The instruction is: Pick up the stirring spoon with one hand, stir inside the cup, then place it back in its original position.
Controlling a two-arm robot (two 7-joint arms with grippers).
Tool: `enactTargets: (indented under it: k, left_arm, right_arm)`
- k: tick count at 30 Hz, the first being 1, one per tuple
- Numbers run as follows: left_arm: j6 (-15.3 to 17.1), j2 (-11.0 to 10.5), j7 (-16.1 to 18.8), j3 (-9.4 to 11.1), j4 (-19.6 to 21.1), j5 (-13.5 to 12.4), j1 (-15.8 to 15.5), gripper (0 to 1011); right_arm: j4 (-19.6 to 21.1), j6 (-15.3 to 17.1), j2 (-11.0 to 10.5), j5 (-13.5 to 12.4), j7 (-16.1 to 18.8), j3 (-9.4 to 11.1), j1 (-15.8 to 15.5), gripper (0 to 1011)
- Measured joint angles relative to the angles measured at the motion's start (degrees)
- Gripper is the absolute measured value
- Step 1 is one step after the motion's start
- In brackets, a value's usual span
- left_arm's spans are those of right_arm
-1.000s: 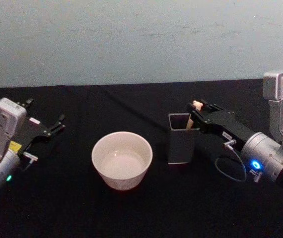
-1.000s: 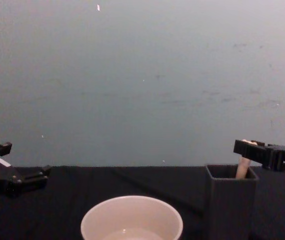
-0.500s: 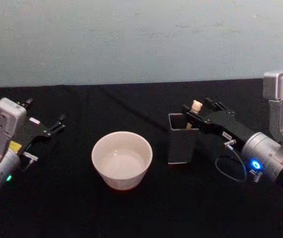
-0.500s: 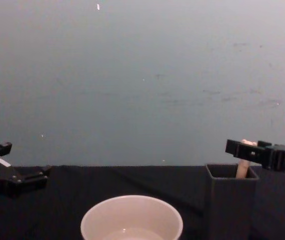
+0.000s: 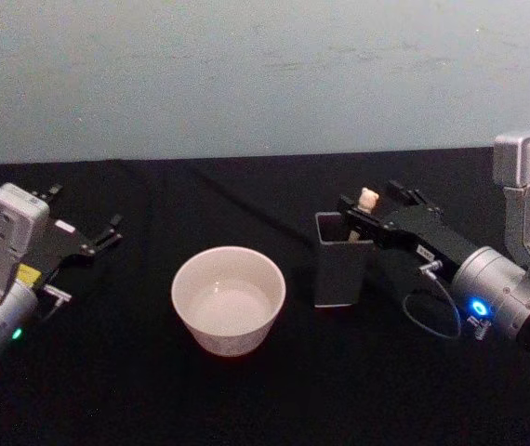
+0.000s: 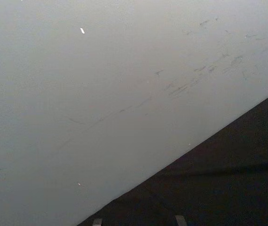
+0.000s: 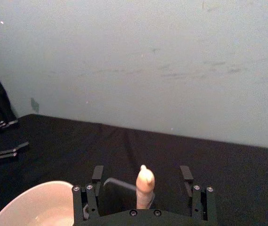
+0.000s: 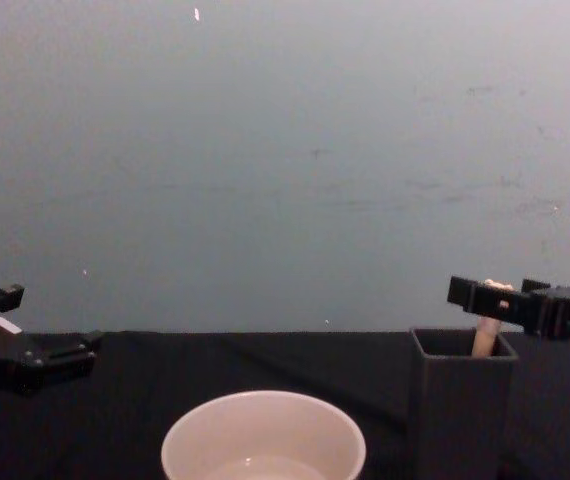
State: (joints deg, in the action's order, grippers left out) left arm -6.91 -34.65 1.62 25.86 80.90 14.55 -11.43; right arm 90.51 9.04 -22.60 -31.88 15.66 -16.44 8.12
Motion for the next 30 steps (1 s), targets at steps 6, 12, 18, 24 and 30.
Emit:
enactTargets:
  k: [6,12,18,24,30]
  left_arm:
    - [0.0,0.0,0.0,0.0,0.0,0.0,0.0,1001]
    - [0.0,0.0,0.0,0.0,0.0,0.0,0.0,1001]
    - [0.0,0.0,0.0,0.0,0.0,0.0,0.0,1002]
    - [0.0,0.0,0.0,0.0,0.0,0.0,0.0,1001]
    - [0.0,0.0,0.0,0.0,0.0,0.0,0.0,1001]
  right_arm:
    - [0.66,-4.61,1.36,3.88,-2.72,0.35,0.07,1004]
    - [1.87,-10.76,3.79,8.67,-6.98,1.99,0.11,1004]
    - [1.97,-14.33,6.53,15.89,-15.24,3.72,-0.54,1004]
    - [-0.96,-11.84,8.22,20.31,-20.38,4.44,-0.7,1004]
    - [-4.51,-8.55,9.22,21.18,-20.96,5.16,-1.03,1004]
